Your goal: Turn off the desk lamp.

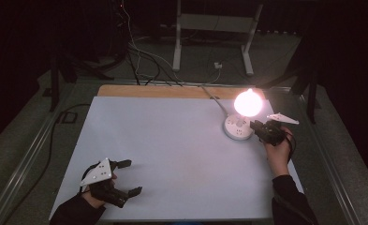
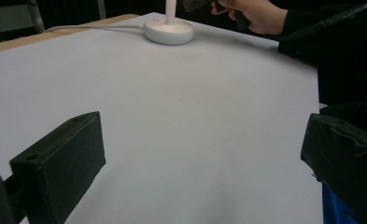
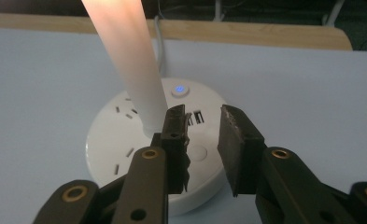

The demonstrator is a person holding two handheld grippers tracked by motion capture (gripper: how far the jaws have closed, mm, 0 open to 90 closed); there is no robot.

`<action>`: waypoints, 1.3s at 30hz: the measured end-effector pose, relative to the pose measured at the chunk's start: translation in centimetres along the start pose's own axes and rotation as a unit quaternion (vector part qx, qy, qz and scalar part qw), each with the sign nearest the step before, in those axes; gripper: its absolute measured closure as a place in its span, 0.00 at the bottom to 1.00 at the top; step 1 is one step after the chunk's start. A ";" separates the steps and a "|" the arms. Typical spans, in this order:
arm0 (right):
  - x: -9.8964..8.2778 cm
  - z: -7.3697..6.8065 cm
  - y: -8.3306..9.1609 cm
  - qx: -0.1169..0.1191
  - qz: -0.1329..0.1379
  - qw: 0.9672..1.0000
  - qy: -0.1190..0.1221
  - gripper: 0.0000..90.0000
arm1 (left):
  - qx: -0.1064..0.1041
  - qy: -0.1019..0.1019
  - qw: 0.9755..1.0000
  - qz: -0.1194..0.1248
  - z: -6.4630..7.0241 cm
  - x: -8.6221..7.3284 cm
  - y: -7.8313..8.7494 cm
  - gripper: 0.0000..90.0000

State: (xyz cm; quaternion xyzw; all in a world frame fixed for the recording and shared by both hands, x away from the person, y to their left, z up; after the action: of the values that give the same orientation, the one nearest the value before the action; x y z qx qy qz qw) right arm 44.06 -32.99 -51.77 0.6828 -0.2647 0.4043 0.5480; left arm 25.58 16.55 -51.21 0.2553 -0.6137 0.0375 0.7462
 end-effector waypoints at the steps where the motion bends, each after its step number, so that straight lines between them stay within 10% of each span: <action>1: -0.1 0.0 -0.2 -0.001 -0.005 1.000 0.001 0.80 | 0.000 0.000 1.000 0.001 0.0 0.0 0.0 0.00; 13: -0.8 -0.2 -1.6 -0.016 -0.034 0.998 0.040 0.99 | -0.002 0.002 1.000 0.004 0.0 0.1 0.0 0.00; 39: -1.2 -0.3 -1.8 -0.038 -0.030 0.997 0.060 1.00 | -0.003 0.005 1.000 0.004 0.0 0.1 0.1 0.00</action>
State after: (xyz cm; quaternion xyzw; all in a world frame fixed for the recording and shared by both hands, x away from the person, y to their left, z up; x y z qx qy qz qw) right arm 44.83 -32.33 -53.75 0.6431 -0.2258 0.4177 0.6008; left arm 25.58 16.58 -51.13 0.2501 -0.6114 0.0397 0.7497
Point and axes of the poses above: each handheld gripper's, and its own axes: y roughly backward along the jaws, x roughly out of its top, z roughly to its right, the point moved 5 cm from there along -y, roughly forward along the jaws, and after that the axes turned 3 degrees about -x, right-handed, at the moved point
